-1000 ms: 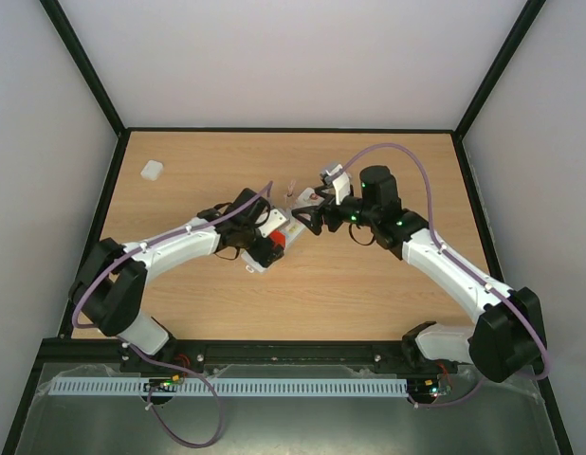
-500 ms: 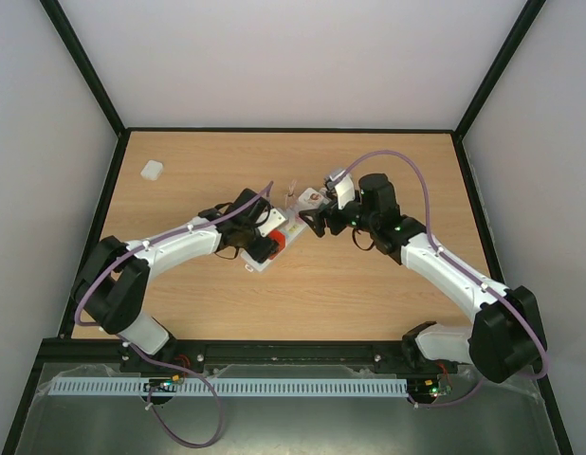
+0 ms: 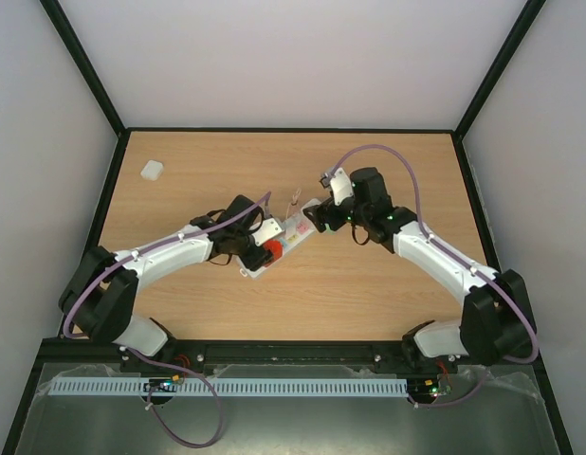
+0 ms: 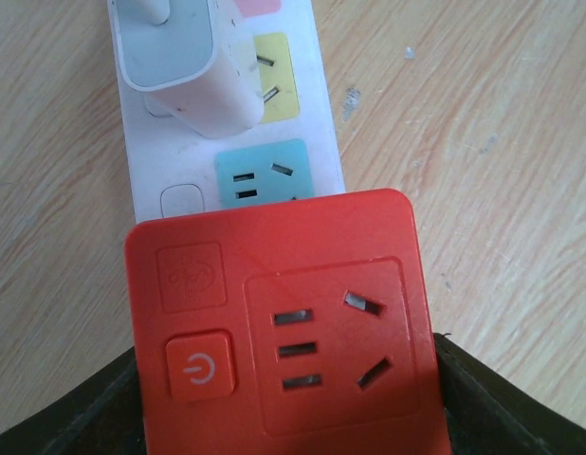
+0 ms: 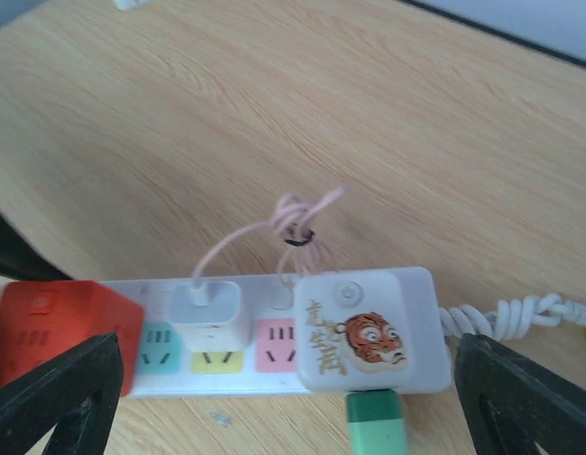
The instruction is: Pull the plug off the socket
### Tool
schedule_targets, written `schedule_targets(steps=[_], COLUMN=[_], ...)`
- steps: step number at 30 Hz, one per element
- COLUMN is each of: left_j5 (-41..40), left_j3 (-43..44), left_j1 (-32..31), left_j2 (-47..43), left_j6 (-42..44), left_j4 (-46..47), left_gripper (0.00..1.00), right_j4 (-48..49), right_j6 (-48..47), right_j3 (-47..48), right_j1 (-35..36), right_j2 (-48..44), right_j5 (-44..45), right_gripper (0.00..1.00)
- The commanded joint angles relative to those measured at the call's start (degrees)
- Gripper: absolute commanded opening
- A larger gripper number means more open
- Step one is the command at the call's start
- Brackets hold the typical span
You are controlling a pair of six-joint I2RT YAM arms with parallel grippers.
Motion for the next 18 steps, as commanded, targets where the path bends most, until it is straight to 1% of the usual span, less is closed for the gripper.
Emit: schedule_targets(steps=[1,3,8,12,18], left_j5=[3.6,4.2,4.4,4.8,4.8], left_j3=[-1.3,-1.5,-1.3,-1.2,-1.0], left_j1=[-0.3,-0.3,-0.3,-0.3,-0.3], left_j2=[-1.7,-2.1,-1.8,-1.7,-1.3], left_j6=[3.3,3.3,3.2,3.2,3.4], left_j4=[-2.5,-2.2,-2.0,-1.9,-2.1], left_gripper=[0.4,0.4,0.4,0.4,0.4], right_j4=[-3.7,-2.6,-0.6,0.5,1.2], right_j6=[-2.1,-2.2,-2.1,-2.1,-2.7], right_j3=[1.0,-0.5,-1.4,0.4,3.3], right_j1=[-0.4,-0.4,-0.4,-0.4,-0.4], right_j2=[2.7,3.5,7.2,11.1,16.4], right_j5=[6.2,7.5,8.6,9.4,8.2], right_gripper=[0.91,0.89,0.9,0.9,0.9])
